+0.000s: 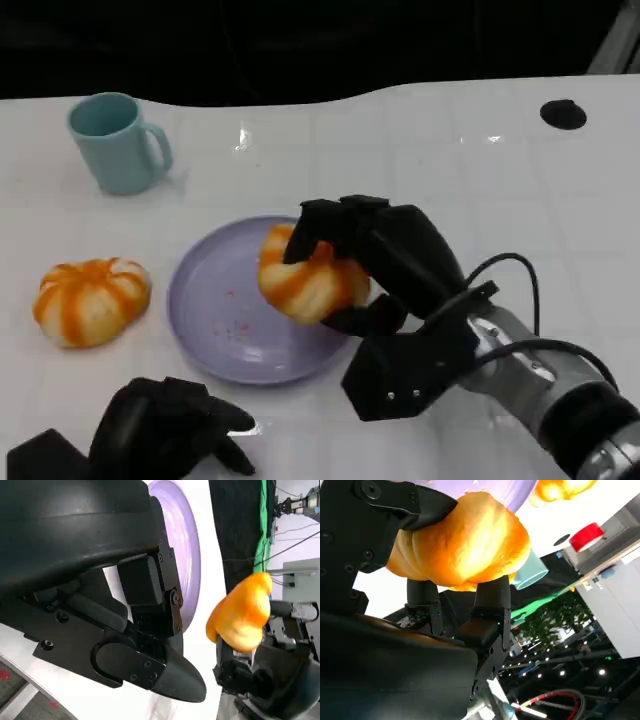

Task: Grasp the bread from the table and place it into the plate.

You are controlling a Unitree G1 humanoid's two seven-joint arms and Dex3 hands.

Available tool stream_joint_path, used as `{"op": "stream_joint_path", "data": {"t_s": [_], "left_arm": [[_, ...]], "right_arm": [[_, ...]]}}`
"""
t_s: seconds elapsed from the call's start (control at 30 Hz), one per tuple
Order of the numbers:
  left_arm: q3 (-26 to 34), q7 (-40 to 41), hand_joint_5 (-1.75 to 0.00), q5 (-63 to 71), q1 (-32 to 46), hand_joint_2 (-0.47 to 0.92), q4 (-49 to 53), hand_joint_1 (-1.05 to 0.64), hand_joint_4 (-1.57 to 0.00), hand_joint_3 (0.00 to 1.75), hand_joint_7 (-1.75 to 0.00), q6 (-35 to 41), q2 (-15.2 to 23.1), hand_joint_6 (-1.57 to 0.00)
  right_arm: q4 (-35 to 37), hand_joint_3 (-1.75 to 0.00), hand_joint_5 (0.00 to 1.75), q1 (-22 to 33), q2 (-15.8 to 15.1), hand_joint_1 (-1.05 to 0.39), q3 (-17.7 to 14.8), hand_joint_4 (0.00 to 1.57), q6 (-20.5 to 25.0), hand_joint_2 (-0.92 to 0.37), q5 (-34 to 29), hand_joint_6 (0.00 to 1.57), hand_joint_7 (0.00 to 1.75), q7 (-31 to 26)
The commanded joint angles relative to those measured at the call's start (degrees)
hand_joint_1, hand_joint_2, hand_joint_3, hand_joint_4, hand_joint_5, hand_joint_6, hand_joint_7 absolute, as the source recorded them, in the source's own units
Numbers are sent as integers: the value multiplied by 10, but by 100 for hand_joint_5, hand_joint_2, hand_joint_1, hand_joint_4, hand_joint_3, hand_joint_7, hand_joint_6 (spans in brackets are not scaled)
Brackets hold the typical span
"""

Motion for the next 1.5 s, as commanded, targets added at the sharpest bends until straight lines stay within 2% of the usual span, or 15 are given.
{"op": "stream_joint_path", "data": {"t_s": [0.03, 0.13, 0.17, 0.23, 0.27, 0.3, 0.33, 0.37, 0.4, 0.47, 0.57, 0.77, 1.27, 1.4, 1.5], "left_arm": [[3, -3, -71, -4, 5, 88, 4, -105, -148, 0, -24, 3, 6, -157], [1, -1, -71, -1, 5, 89, 6, -105, -148, 0, -24, 1, 6, -157], [1, -1, -71, -1, 5, 89, 6, -105, -148, 0, -24, 0, 6, -157], [1, 0, -71, 1, 5, 89, 7, -105, -148, 0, -24, -3, 7, -157], [0, 1, -71, 2, 6, 89, 8, -105, -148, 1, -24, -5, 7, -157], [0, 0, -71, 2, 5, 89, 8, -105, -148, 1, -25, -6, 7, -157], [0, -1, -70, 2, 6, 90, 8, -105, -148, 1, -25, -6, 7, -157], [0, -2, -70, 1, 6, 90, 7, -105, -148, 1, -25, -5, 7, -157], [0, -2, -70, 0, 6, 89, 7, -105, -148, 0, -24, -4, 7, -157], [0, -1, -70, 0, 6, 89, 6, -105, -148, 0, -24, -4, 7, -157], [1, -2, -70, -1, 5, 89, 7, -105, -148, 0, -25, -4, 6, -157], [0, 1, -70, 3, 5, 90, 9, -105, -148, 0, -24, -10, 7, -157], [0, 1, -70, 1, 4, 89, 6, -105, -148, 0, -24, -8, 7, -157], [-1, 5, -70, 4, 10, 90, 0, -105, -148, 0, -24, -9, 7, -157], [-2, 13, -70, 7, 11, 91, -8, -105, -149, 1, -24, -6, 6, -157]], "right_arm": [[64, -138, 175, -40, 24, -11, 6, 91, -9, -35, 3, 83, 153, -27], [92, -134, 175, -49, 40, -13, -4, 86, -3, -38, 22, 80, 153, -11], [97, -130, 173, -51, 43, -13, -6, 81, 0, -41, 27, 80, 145, -5], [100, -127, 172, -53, 43, -13, -5, 78, 8, -42, 30, 81, 140, 11], [99, -106, 137, -55, 40, -14, 0, 61, 15, -46, 27, 70, 103, 22], [95, -97, 118, -56, 36, -15, 8, 57, 25, -49, 20, 68, 86, 32], [91, -77, 82, -57, 32, -22, 15, 44, 33, -57, 14, 60, 51, 39], [86, -64, 61, -57, 29, -26, 20, 37, 38, -61, 10, 56, 30, 43], [81, -61, 56, -56, 27, -27, 24, 34, 43, -62, 8, 55, 24, 50], [68, -25, 45, -54, 20, -38, 31, 16, 54, -84, 1, 47, 6, 63], [49, -15, 43, -47, 12, -45, 39, 7, 63, -91, -8, 43, 1, 71], [13, -19, 46, -32, -3, -53, 43, 2, 58, -92, -7, 40, 0, 86], [-158, -21, 54, 52, -61, -53, 14, 0, 62, -92, 31, 40, 0, 171], [-215, -20, 59, 101, -73, -49, -10, 8, 36, -92, 73, 43, 2, 180], [-270, -23, 64, 150, -80, -47, -36, 16, 19, -92, 144, 46, 3, 221]]}}
